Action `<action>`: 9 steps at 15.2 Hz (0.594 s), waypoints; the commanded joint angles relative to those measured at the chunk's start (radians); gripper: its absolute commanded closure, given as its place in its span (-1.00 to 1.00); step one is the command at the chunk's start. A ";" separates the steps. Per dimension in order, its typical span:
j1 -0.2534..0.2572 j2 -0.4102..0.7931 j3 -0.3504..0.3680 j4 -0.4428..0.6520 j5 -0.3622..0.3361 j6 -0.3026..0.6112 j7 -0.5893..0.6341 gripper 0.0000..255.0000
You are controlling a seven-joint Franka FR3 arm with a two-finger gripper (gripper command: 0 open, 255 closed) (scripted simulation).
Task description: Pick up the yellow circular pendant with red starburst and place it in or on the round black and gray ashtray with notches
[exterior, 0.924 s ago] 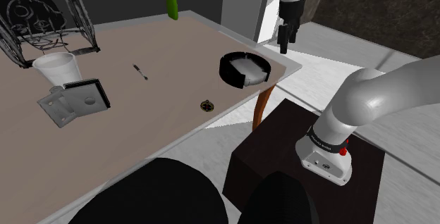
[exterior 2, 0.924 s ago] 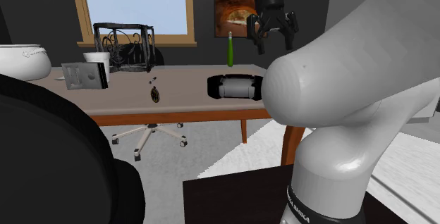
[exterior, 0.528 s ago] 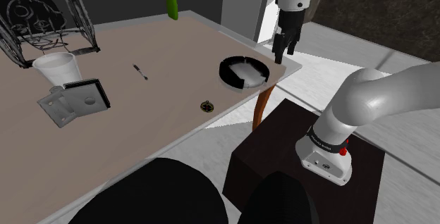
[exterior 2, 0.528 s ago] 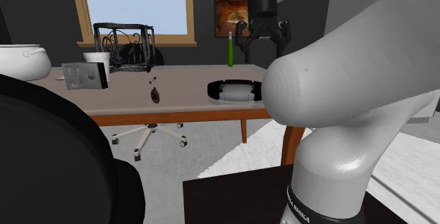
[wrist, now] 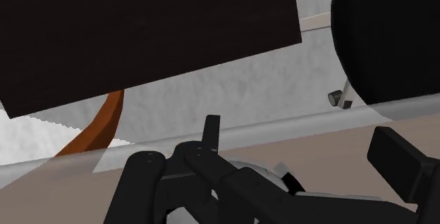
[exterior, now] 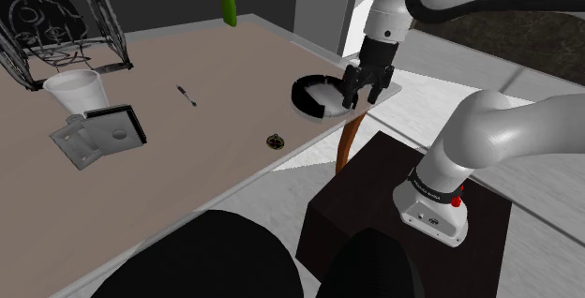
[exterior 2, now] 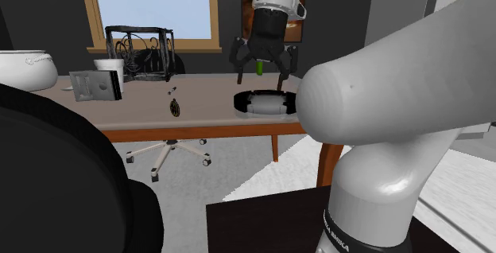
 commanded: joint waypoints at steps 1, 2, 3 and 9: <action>0.017 -0.018 0.047 -0.041 0.091 0.076 0.084 -1.00; 0.026 -0.023 0.072 -0.056 0.134 0.113 0.123 -1.00; 0.036 -0.025 0.099 -0.069 0.178 0.153 0.162 -1.00; 0.084 0.038 0.286 -0.096 0.437 0.437 0.378 -1.00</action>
